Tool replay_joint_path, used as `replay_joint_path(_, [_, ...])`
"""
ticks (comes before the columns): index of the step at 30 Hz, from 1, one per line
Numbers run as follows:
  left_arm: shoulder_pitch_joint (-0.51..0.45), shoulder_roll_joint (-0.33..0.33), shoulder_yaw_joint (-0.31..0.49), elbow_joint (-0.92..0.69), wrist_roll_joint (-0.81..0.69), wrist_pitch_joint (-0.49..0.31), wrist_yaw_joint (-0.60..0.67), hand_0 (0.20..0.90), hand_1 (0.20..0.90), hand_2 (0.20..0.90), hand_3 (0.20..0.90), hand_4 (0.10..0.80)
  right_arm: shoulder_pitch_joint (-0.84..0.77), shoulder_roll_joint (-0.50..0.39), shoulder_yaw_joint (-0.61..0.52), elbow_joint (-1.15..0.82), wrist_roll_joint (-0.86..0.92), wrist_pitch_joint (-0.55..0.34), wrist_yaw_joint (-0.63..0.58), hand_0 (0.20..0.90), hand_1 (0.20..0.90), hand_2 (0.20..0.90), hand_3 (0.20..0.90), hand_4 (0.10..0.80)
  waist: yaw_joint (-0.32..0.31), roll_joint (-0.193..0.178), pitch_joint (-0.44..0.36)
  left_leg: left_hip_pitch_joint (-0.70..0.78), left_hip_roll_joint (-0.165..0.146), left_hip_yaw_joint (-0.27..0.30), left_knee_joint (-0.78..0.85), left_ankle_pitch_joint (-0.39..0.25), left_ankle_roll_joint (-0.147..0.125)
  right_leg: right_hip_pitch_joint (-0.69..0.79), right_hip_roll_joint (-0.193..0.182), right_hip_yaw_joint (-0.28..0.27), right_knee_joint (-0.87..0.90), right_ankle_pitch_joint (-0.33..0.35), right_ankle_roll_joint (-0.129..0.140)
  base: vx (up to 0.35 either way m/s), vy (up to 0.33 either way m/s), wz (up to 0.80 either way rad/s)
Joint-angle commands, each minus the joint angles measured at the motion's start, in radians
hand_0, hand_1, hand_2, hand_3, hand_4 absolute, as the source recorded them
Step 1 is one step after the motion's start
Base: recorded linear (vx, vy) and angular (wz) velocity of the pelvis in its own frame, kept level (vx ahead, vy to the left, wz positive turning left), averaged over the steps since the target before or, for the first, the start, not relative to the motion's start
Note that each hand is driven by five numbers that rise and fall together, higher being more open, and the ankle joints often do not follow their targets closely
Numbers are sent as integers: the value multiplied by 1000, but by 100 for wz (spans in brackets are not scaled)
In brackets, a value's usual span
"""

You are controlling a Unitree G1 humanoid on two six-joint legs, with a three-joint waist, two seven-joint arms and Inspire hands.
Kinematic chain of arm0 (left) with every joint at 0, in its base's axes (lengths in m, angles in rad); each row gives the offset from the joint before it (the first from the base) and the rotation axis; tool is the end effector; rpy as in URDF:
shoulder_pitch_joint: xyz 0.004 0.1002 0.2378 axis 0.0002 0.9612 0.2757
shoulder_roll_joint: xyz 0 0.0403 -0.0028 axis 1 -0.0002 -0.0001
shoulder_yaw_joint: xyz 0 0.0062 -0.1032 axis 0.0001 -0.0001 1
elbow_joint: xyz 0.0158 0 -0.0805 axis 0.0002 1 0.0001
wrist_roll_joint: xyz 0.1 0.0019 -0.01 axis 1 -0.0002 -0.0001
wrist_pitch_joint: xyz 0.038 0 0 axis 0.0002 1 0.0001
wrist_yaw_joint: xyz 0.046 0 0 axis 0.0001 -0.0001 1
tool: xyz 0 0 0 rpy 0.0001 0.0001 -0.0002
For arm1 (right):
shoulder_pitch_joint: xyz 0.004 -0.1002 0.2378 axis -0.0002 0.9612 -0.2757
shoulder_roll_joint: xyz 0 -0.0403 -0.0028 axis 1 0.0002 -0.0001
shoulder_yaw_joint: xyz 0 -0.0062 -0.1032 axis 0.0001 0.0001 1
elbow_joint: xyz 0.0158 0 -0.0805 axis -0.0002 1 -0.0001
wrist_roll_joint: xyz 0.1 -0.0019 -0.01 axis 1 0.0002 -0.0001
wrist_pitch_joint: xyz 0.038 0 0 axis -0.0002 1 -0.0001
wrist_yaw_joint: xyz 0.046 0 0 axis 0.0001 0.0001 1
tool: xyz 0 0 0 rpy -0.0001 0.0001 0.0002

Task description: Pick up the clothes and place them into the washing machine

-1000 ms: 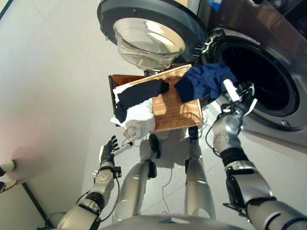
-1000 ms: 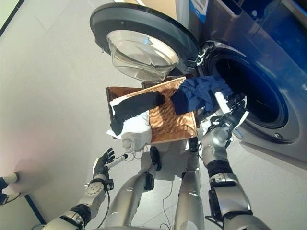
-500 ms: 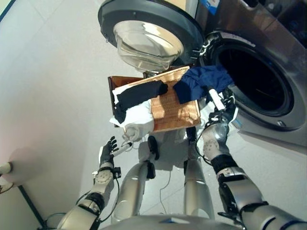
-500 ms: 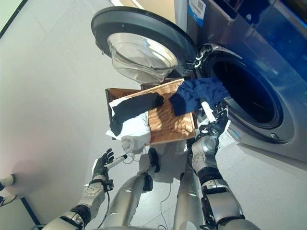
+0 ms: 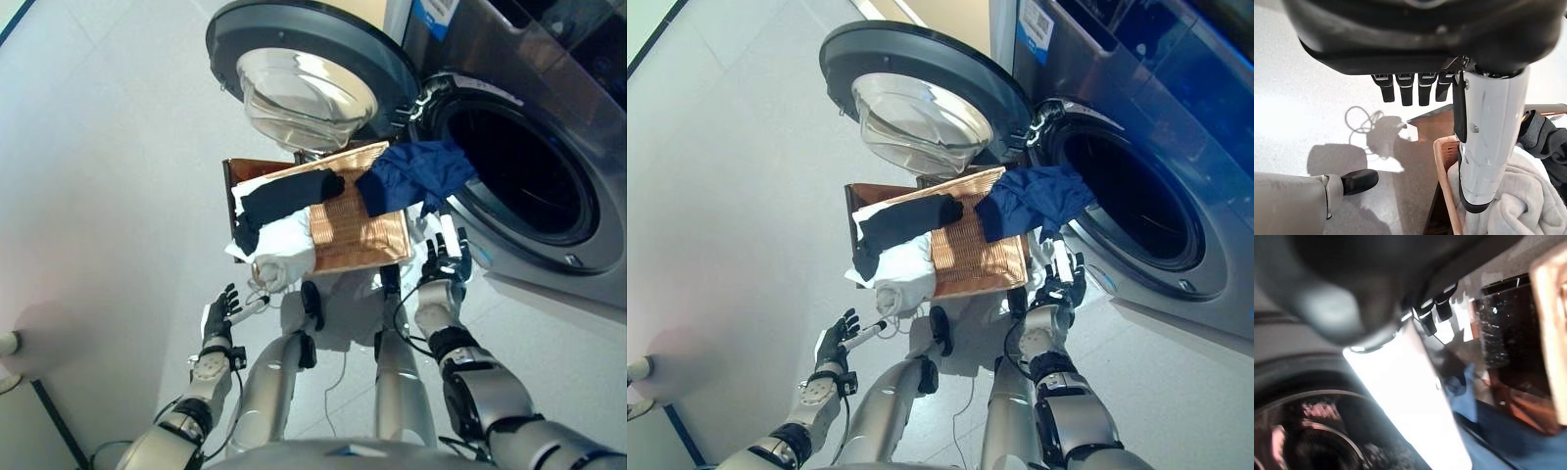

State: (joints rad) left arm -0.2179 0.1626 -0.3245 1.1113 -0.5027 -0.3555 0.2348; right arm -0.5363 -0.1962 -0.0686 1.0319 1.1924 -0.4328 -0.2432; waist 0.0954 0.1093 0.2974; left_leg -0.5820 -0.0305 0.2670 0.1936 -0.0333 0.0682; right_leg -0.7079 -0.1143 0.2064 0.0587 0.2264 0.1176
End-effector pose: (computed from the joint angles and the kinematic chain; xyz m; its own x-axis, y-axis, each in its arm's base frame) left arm 0.1758 0.1718 -0.0791 0.8035 0.2389 -0.5452 -0.2502 0.9666 0.0547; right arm 0.2747 -0.2109 0.0075 0.7314 -0.5557 -0.3953 0.6447 0.3744 0.6665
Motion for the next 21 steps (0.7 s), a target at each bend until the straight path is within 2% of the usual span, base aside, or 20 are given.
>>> replay_joint_path(1, [8, 10, 37, 27, -37, -30, -1, 900, 900, 900, 900, 800, -61, -69, -28, -15, 36, -48, 17, 900, 900, 900, 900, 800, 39, 74, 3, 84, 7, -54, -209, 89, -87, 84, 58, -71, 114, -176, -38, 0, 0, 0])
replay_joint_path(8, [15, 15, 39, 12, -42, -35, -16, 900, 900, 900, 900, 800, -106, -143, -38, 48, -4, -27, 1, 900, 900, 900, 900, 800, 48, 85, 8, 76, 4, -57, -205, 90, -87, 77, 57, -72, 120, -177, -39, 0, 0, 0])
replay_joint_path(12, [23, 27, 40, -3, -34, -32, -33, 900, 900, 900, 900, 800, -150, -208, 8, 52, -64, 11, 12, 900, 900, 900, 900, 800, 56, 87, 11, 70, 6, -59, -207, 94, -86, 67, 57, -71, 123, -174, -40, 0, 0, 0])
replay_joint_path(21, [37, 43, 45, -14, -30, -28, -53, 900, 900, 900, 900, 800, -210, -260, 64, 16, -103, 28, 30, 900, 900, 900, 900, 800, 67, 82, 10, 62, 10, -62, -202, 97, -85, 56, 61, -73, 136, -178, -41, 0, 0, 0])
